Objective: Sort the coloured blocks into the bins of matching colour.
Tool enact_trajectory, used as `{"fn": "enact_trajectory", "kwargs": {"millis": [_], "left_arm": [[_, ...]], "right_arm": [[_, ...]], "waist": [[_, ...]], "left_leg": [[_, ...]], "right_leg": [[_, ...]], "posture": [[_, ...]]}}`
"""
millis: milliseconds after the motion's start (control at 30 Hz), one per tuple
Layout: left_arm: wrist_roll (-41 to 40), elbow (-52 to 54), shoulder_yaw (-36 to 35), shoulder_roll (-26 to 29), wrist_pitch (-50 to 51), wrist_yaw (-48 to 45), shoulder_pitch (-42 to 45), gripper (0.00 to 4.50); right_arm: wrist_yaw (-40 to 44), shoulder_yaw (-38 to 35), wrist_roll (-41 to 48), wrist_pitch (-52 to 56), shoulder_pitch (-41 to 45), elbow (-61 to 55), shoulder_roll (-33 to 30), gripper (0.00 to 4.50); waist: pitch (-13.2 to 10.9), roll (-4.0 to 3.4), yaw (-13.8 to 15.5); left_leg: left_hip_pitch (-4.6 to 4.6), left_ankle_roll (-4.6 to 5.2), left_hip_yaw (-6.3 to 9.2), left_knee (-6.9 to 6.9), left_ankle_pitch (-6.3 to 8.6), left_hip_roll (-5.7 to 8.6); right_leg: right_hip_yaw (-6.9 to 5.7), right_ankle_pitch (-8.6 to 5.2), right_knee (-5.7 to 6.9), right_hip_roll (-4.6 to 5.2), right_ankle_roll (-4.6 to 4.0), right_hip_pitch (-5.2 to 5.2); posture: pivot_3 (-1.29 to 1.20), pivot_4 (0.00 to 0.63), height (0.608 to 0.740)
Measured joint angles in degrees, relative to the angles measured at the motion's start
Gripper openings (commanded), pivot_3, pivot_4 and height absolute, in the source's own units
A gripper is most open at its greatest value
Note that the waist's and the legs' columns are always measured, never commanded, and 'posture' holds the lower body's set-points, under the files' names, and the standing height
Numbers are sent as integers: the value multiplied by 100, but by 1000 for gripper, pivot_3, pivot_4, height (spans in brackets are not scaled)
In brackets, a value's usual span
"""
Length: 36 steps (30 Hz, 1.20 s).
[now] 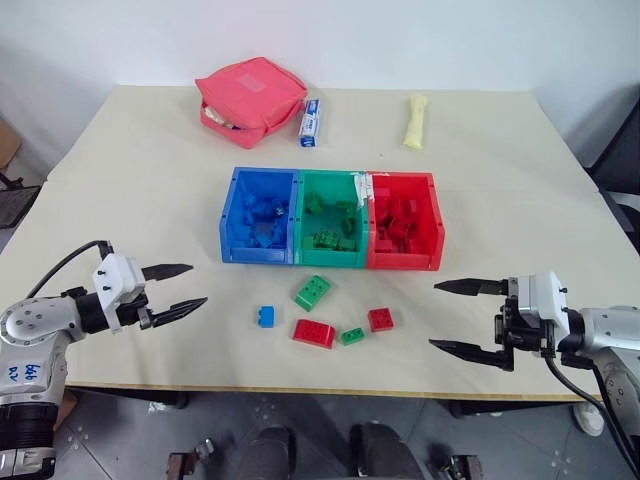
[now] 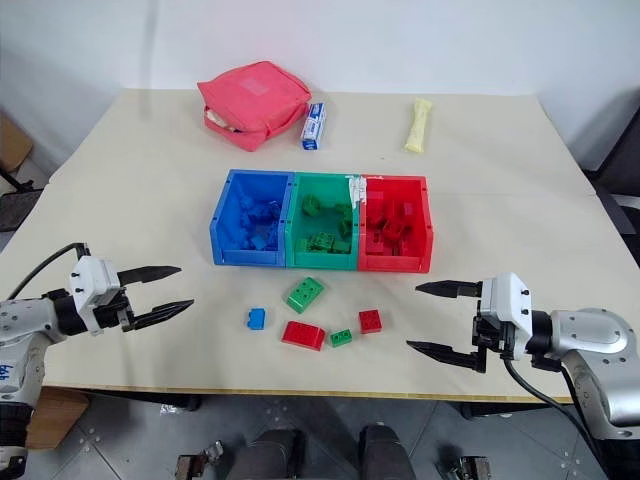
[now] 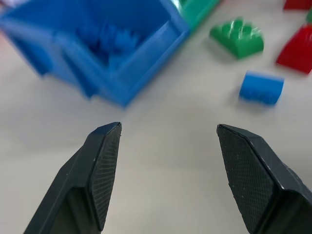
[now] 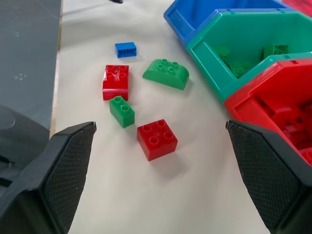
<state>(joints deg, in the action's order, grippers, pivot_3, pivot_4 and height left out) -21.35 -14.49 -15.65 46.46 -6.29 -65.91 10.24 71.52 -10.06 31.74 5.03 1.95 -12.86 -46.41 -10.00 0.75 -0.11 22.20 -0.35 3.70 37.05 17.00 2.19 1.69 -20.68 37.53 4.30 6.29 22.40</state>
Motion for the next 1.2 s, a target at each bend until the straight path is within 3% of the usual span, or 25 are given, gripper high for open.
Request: {"fn": "enact_trajectory", "kwargs": {"millis": [200, 433, 633, 933, 1033, 1200], "left_arm": [[-94, 458, 129, -133, 289, 52, -24, 3316], [-361, 1912, 818, -589, 577, -173, -127, 3316], [-479, 2721, 1058, -707, 879, -12, -604, 3316], [-652, 3024, 808, -629, 1012, 39, -963, 3316], [-653, 3092, 762, -628, 1038, 96, -1095, 3341], [-653, 3221, 724, -628, 1044, 218, -1207, 3341]], "right_arm": [[-40, -38, -50, -111, -275, -27, 33, 4500], [164, -309, -642, -277, -508, 722, -600, 4500], [128, 845, -1006, 395, 386, 328, -571, 4500], [23, 2384, -1876, 883, 1979, 727, 144, 4500], [8, 2612, -2128, 838, 2212, 1081, 355, 3893], [125, 2656, -2166, 778, 2321, 1236, 388, 2293]], "waist": [[0, 0, 24], [0, -2, -15], [-4, -7, -156], [-5, -6, -32], [-5, -6, 3], [-5, -7, -2]], "left_leg": [[3, -4, 0, 5, 3, 3], [-2, 6, -7, 10, 6, 4], [-4, 0, -11, 7, 5, -8], [0, -9, -9, 14, 1, 1], [3, -11, -9, 11, 0, 2], [5, -12, -9, 11, 0, 2]], "right_leg": [[0, 2, 1, 4, 4, -1], [6, 7, -6, 4, 12, -9], [14, 5, 11, -13, 8, 3], [11, 6, -2, -1, 9, 1], [9, 5, -4, 0, 9, 4], [8, 6, -6, 0, 9, 4]], "posture": [[0, 150, 740], [0, 150, 740], [0, 150, 740], [0, 150, 740], [0, 150, 740], [0, 150, 740]]}}
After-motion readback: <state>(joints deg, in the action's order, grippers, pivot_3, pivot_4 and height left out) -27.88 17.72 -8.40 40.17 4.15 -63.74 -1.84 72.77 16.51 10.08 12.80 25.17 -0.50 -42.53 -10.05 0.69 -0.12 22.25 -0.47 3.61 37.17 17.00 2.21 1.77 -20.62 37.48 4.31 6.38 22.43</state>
